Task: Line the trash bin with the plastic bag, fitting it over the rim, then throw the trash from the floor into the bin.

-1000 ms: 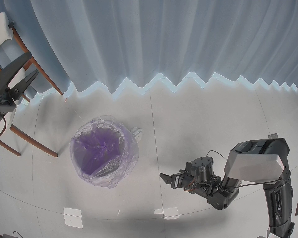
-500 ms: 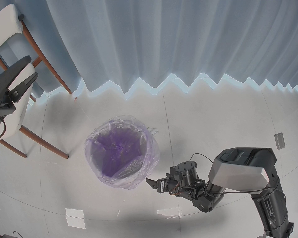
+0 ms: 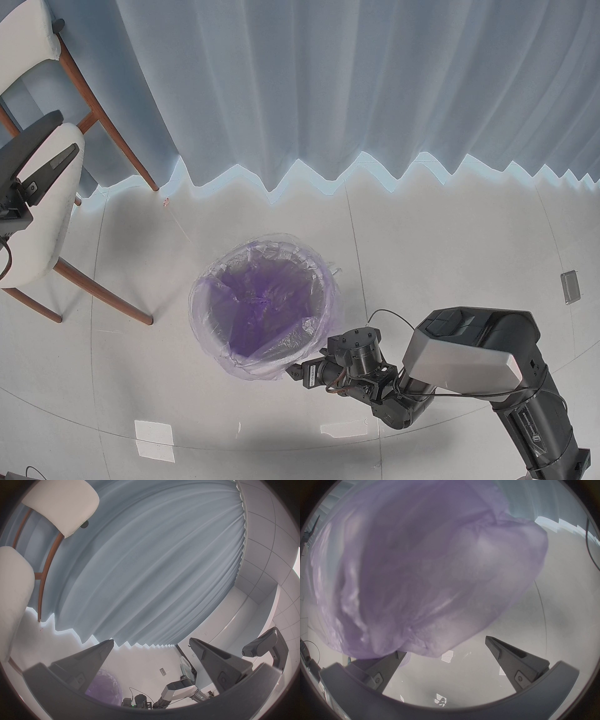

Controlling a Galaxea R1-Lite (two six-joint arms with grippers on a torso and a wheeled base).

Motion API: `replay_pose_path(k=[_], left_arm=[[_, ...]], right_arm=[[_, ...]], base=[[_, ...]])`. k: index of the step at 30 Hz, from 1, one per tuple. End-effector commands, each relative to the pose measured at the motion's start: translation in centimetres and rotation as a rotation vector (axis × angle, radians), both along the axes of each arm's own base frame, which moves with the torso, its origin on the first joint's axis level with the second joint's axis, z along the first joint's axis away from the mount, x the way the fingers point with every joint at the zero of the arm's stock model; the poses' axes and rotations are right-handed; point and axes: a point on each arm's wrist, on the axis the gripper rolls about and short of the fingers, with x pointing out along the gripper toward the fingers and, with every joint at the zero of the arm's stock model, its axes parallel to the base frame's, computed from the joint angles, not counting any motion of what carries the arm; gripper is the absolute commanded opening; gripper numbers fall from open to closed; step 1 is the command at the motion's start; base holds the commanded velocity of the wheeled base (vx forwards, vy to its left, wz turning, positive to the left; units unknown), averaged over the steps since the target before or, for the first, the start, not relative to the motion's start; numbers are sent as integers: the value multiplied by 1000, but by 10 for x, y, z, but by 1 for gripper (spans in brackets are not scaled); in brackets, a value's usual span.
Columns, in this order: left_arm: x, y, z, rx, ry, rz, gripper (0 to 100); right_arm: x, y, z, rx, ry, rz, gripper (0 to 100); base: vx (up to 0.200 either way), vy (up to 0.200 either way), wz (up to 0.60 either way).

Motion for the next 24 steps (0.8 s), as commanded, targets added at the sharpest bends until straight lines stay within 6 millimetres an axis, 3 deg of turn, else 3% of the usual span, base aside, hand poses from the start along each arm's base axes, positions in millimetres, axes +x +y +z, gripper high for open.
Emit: replay_pose_path(k=[1,4,8,24], left_arm=[[2,0,-2,0,10,1,100],[-2,1,-4,0,14,5,100],[-10,1,-7,13,10,-10,100],[-11,4,-7,17,10,2,100]], right_arm=[[6,4,-6,7,-8,-4,100],[10,5,-3,4,-4,-7,100],[14,8,1,15,-17,-10,100],[23,2,2,9,-15,-35,100]], base=[[0,0,0],[0,0,0],[200,0,0],[200,0,0]])
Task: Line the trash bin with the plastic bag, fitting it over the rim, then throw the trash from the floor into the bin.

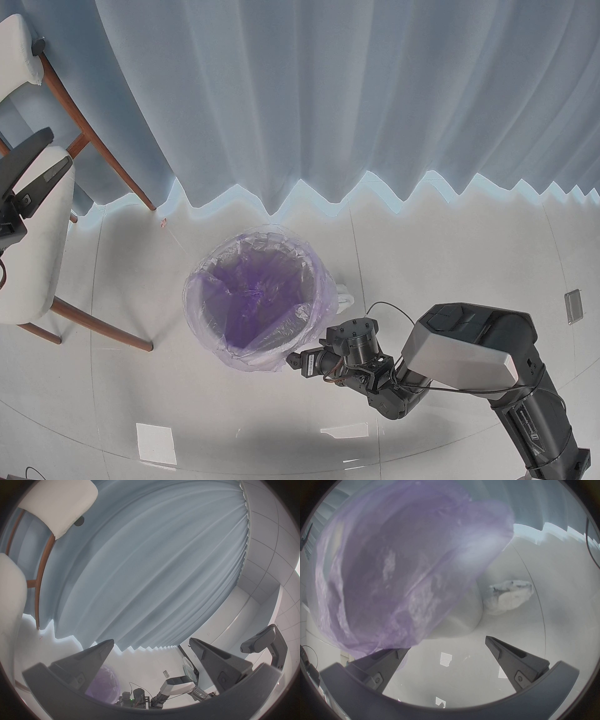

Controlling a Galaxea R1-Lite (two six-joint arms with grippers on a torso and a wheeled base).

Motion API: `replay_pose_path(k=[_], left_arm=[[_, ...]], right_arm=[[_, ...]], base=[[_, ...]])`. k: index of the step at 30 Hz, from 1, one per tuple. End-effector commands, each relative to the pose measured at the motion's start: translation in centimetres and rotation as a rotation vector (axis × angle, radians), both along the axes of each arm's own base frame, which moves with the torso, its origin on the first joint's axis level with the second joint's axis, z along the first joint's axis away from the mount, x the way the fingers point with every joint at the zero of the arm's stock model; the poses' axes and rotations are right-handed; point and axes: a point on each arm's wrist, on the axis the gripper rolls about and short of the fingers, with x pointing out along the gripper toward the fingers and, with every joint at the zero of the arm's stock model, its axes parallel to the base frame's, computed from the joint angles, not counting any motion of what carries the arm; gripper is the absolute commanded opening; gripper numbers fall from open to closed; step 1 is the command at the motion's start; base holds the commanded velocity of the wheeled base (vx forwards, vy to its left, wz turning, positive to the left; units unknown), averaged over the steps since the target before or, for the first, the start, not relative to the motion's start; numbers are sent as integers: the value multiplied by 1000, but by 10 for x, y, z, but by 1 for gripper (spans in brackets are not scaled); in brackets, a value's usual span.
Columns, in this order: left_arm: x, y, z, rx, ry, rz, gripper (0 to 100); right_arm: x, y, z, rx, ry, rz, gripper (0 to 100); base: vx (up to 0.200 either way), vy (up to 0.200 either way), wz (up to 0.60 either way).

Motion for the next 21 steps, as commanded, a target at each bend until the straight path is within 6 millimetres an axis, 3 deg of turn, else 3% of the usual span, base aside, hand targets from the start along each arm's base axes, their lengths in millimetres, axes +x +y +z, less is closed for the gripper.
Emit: replay_pose_path(k=[1,7,12,17,19,21], left_arm=[[0,0,0,0,-1,0,100],[-1,-1,1,0,-4,-10,100],[1,-1,0,0,1,-10,100],[0,-2,0,0,1,-14,100],[-1,-5,-2,0,5,-34,100],[-2,-7,-3,0,9,-52,100]], right_arm=[[4,-2,1,0,0,-8,100],[4,-5,8,6,-5,-13,100],[6,-9,23,-5,6,-27,100],[9,-23,11,-78,66,-94,100],[13,-29,-6,-98,89,-112,100],[19,-31,-5,-87,98,-126,100]], base=[[200,0,0],[200,0,0],[0,0,0],[0,0,0],[0,0,0],[0,0,0]])
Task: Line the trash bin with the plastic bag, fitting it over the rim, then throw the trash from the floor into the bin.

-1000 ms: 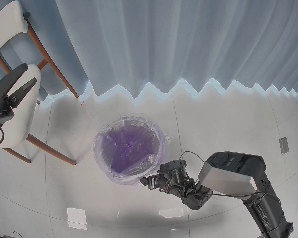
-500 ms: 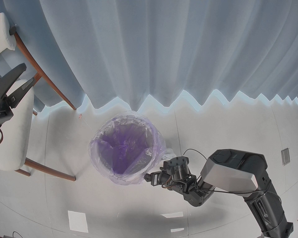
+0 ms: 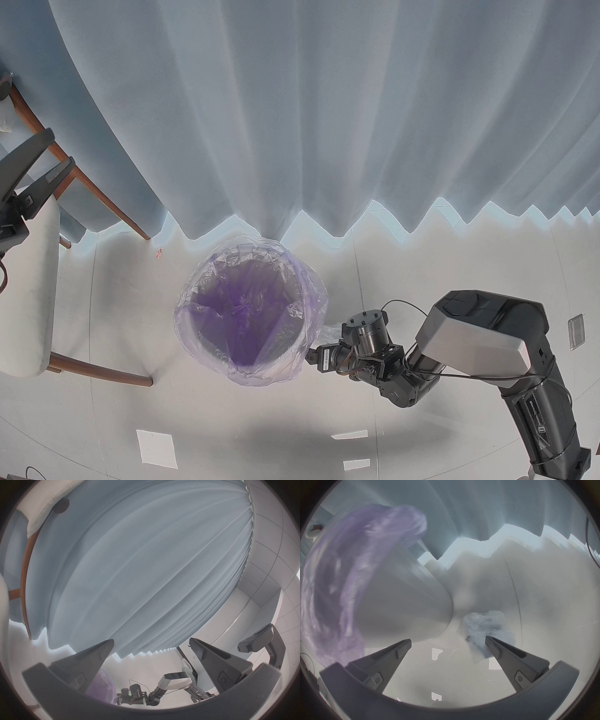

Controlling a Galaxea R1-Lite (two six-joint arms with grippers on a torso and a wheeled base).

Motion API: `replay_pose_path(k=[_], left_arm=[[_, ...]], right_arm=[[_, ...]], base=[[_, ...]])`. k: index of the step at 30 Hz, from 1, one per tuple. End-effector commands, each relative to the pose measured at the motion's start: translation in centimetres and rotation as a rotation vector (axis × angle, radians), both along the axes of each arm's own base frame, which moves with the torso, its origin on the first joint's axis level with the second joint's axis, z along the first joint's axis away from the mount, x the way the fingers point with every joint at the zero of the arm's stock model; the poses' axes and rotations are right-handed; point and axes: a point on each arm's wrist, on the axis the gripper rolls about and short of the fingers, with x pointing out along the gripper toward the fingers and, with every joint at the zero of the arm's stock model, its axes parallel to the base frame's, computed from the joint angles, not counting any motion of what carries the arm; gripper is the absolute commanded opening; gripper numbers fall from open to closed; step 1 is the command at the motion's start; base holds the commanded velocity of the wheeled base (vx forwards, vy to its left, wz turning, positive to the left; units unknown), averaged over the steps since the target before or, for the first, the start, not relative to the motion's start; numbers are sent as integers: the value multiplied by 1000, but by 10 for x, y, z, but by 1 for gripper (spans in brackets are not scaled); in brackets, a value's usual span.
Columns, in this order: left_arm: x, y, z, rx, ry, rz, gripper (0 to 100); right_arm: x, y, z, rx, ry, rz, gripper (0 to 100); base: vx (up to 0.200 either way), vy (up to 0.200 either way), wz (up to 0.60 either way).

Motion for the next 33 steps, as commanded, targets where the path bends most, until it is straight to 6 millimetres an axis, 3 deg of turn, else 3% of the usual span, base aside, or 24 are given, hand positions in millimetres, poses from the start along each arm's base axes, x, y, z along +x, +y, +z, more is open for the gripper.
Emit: replay_pose_path(k=[1,10,14,23,29,33], left_arm=[[0,-4,-3,0,11,-30,100],[1,-4,-4,0,16,-32,100],[1,-4,-4,0,16,-32,100],[1,-4,-3,-1,12,-26,100],[-4,-3,0,-2,-8,-22,100],[-2,-3,-1,-1,-1,-20,100]], right_arm=[[11,-9,-10,-1,22,-36,100],[24,-24,-7,7,15,-80,100],[26,-23,-8,11,49,-80,100],[55,-14,0,57,131,-147,100],[73,-21,1,79,155,-187,100],[73,-22,1,92,207,-219,100]], base=[[0,0,0],[0,0,0],[0,0,0],[0,0,0],[0,0,0],[0,0,0]])
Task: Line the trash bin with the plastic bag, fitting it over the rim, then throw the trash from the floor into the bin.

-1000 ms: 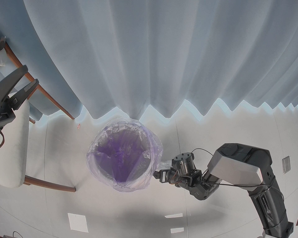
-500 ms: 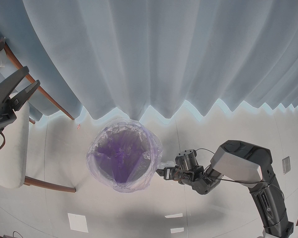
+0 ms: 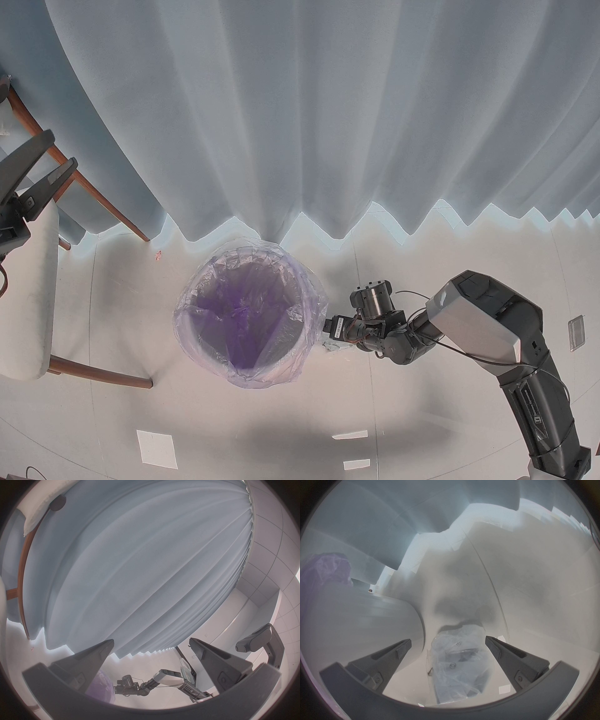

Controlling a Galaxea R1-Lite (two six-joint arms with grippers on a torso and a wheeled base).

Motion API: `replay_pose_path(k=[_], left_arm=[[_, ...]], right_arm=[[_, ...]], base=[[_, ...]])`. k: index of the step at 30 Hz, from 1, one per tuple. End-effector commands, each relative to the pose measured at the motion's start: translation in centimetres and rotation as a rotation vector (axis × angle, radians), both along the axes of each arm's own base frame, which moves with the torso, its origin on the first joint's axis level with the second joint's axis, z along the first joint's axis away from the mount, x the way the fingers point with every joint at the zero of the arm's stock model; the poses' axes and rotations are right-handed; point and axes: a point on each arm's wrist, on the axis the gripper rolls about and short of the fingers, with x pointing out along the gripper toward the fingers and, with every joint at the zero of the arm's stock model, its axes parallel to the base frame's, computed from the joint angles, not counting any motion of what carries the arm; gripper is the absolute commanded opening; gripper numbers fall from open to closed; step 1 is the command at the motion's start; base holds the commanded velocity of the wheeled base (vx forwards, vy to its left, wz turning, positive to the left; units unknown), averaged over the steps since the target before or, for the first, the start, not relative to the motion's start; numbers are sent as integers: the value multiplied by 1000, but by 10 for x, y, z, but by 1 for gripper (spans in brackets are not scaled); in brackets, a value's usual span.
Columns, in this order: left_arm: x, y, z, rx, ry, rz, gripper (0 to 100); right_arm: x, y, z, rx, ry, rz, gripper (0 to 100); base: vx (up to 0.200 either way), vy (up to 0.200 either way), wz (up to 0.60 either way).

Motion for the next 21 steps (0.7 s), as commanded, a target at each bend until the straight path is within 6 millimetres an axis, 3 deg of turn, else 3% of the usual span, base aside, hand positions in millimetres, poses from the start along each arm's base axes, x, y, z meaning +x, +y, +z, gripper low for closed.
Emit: replay_pose_path(k=[1,16,17,21], left_arm=[[0,1,0,0,0,5,100],[0,1,0,-1,1,4,100],[0,1,0,-1,1,4,100],[0,1,0,-1,1,4,100]], right_arm=[[4,-2,-2,15,28,-25,100],[5,0,-1,79,74,-25,100],[5,0,-1,80,75,-23,0],[6,-1,-1,85,78,-24,0]], base=[[0,0,0],[0,0,0],[0,0,0],[0,0,0]])
